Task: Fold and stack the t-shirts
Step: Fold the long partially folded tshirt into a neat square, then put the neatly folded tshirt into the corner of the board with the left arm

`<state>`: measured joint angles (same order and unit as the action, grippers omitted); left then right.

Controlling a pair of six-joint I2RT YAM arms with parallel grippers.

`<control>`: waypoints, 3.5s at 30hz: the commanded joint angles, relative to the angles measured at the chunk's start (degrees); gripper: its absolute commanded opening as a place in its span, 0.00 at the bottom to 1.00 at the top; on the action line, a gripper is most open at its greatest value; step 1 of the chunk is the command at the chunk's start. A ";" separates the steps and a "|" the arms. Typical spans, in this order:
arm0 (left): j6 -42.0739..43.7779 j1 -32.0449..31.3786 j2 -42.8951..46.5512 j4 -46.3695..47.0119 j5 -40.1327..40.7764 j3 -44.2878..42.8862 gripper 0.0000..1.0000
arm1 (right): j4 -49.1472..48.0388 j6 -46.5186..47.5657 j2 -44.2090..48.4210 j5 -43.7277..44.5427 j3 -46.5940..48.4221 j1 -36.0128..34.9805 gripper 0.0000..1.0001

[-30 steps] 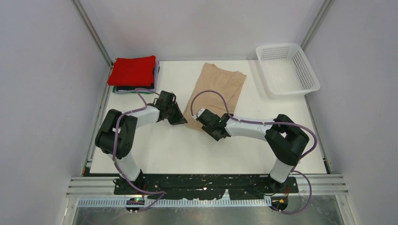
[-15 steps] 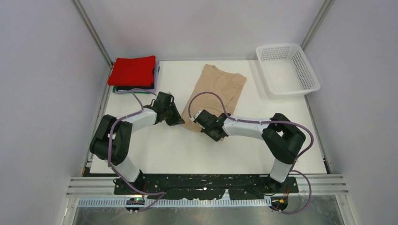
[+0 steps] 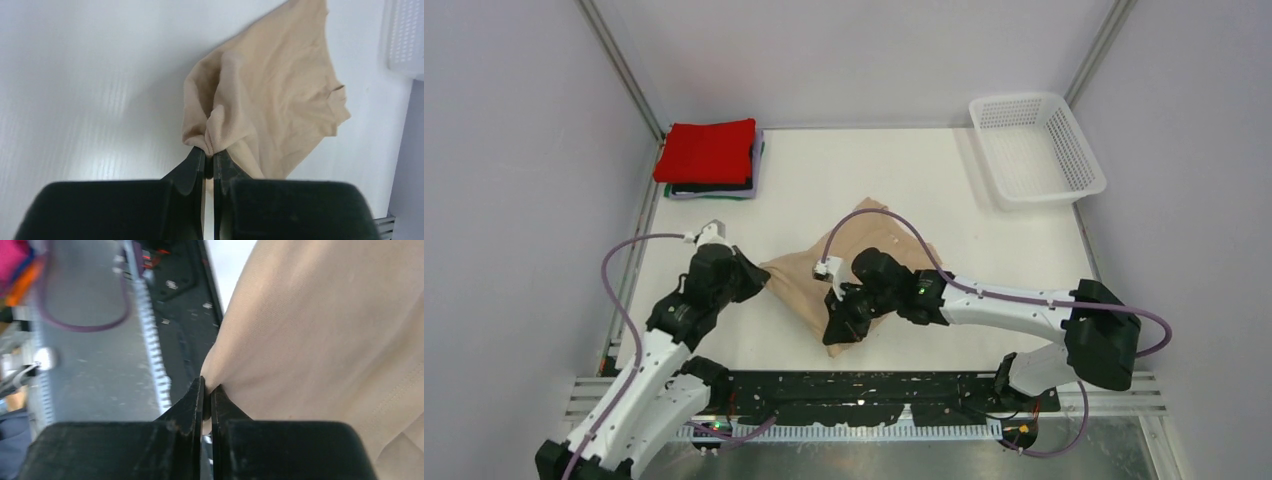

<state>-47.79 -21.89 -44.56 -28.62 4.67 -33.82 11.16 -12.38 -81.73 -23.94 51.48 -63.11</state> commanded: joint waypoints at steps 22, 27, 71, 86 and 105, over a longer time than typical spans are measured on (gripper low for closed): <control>3.86 0.44 -11.28 12.46 -1.14 -12.29 0.00 | -5.02 -10.74 20.16 -7.57 -11.64 21.76 0.05; 5.00 0.37 -21.99 14.96 -2.81 -18.51 0.00 | -2.38 -8.23 19.70 -5.80 -11.87 30.16 0.05; 12.54 -4.00 -58.99 14.78 -26.48 -43.36 1.00 | -12.93 -9.49 11.36 -9.37 -11.27 38.38 0.95; 8.20 -4.04 -77.03 3.37 -22.92 -57.45 1.00 | -3.68 -7.53 -11.67 4.34 -2.92 38.68 0.96; 7.51 -7.63 -44.10 7.62 -15.00 -26.90 1.00 | -6.65 -5.31 12.00 13.17 -5.63 38.81 0.95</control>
<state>-41.32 -29.89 -95.02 -19.57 -15.64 -60.88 9.47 -16.91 -80.71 -14.09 48.86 -24.45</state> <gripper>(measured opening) 0.994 0.954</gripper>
